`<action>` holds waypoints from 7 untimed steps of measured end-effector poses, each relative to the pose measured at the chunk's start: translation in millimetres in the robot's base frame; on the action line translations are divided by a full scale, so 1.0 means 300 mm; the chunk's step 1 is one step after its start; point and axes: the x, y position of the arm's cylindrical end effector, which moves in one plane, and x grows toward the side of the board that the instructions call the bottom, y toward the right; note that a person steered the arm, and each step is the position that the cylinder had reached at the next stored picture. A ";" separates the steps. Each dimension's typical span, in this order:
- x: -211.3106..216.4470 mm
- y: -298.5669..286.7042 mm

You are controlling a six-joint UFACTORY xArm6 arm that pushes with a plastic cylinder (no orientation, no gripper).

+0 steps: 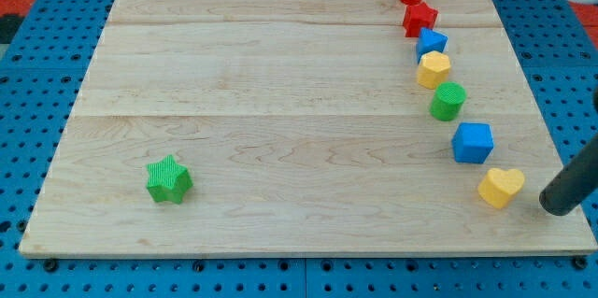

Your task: Adjust the blue cube in between the green circle and yellow heart

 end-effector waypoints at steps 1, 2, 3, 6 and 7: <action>-0.040 -0.033; -0.038 -0.110; -0.038 -0.176; -0.043 -0.040; -0.064 0.014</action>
